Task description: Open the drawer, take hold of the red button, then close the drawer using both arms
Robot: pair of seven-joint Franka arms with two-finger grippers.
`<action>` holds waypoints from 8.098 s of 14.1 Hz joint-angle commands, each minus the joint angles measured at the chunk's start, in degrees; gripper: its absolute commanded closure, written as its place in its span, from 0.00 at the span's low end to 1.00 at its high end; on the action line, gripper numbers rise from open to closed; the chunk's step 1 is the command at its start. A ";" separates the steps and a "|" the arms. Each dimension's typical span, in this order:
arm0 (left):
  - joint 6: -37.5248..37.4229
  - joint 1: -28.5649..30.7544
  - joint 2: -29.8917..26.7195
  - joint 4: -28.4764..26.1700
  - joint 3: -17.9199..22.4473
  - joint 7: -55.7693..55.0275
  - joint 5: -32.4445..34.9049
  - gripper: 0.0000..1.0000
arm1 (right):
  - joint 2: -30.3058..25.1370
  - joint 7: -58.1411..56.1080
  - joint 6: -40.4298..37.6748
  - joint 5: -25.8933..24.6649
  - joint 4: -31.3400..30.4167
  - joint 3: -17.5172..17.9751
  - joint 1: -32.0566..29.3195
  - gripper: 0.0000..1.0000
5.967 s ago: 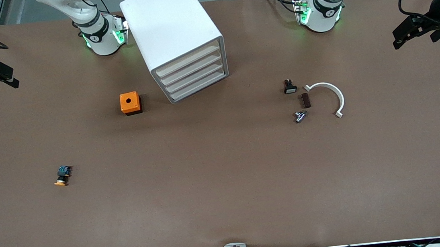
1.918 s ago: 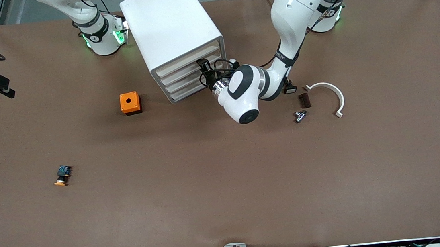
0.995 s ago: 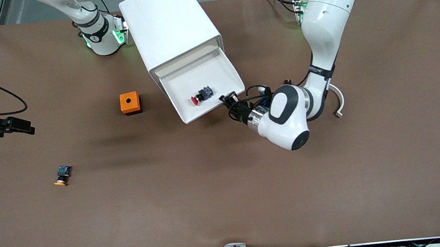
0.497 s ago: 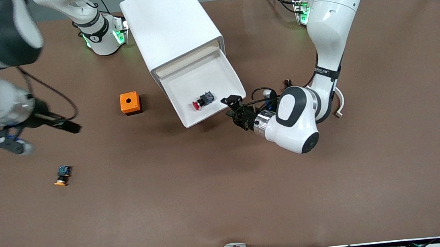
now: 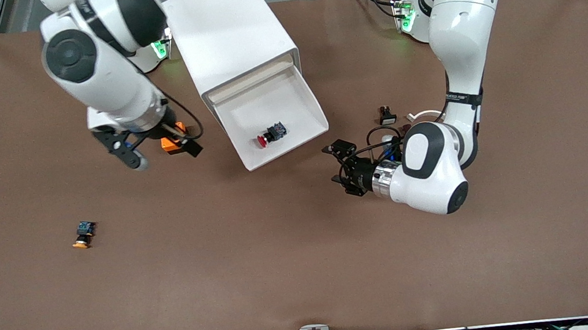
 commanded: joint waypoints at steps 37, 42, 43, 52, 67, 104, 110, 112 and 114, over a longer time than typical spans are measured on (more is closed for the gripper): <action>32.34 -8.25 -13.03 -21.92 -18.63 43.80 38.46 0.00 | 11.18 -20.48 8.15 -4.99 1.89 -1.33 -2.91 1.00; 32.35 -14.76 -14.44 -25.35 -20.56 35.97 38.46 0.00 | 12.50 -42.83 21.32 -5.08 -6.19 -1.33 -15.31 1.00; 32.35 -15.46 -14.35 -25.35 -21.53 33.78 38.46 0.00 | 13.28 -46.26 22.21 -5.08 -6.56 -1.33 -17.25 1.00; 31.12 -18.91 -14.61 -25.35 -21.28 27.07 39.34 0.00 | 23.22 -61.39 30.39 -5.26 -6.82 -1.33 -26.75 1.00; 7.50 19.86 -31.21 -18.14 -20.30 74.53 59.61 0.00 | 25.25 -67.30 36.83 -5.26 -9.64 -1.33 -32.12 0.00; -6.68 23.90 -57.33 -27.63 -11.96 113.12 55.34 0.00 | -8.59 -69.85 -17.77 -7.55 6.97 -0.90 -33.00 0.00; -6.94 24.52 -55.32 -24.74 -11.52 115.39 55.16 0.00 | -11.93 -70.11 -18.47 -2.01 6.45 -1.24 -33.61 0.00; -7.29 24.52 -53.73 -22.98 -11.43 115.85 55.25 0.00 | -12.11 -70.11 -18.12 -2.00 5.48 -1.07 -33.52 0.00; -7.38 24.43 -53.64 -22.71 -11.43 115.93 55.42 0.00 | -12.37 -70.37 -18.38 -2.00 5.31 -0.98 -33.26 0.00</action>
